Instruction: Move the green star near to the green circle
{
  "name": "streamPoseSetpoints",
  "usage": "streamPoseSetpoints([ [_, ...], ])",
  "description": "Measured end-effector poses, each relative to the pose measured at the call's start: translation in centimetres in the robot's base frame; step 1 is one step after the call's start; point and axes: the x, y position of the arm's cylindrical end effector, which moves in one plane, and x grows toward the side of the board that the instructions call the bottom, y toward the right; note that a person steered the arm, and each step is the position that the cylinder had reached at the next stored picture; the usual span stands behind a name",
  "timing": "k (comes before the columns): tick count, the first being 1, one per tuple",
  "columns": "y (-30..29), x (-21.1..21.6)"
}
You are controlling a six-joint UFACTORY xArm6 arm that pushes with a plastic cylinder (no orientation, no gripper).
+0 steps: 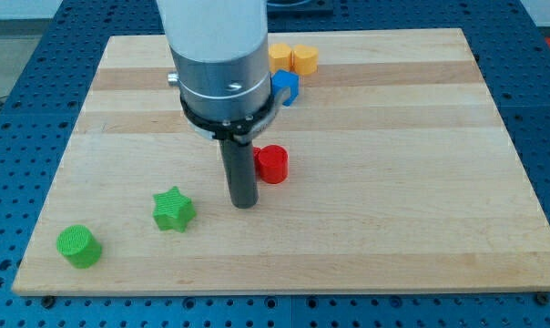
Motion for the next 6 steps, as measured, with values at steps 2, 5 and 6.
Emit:
streamPoseSetpoints([
  [2,-4.4,0.2],
  [5,-9.4,5.1],
  [6,-9.9,5.7],
])
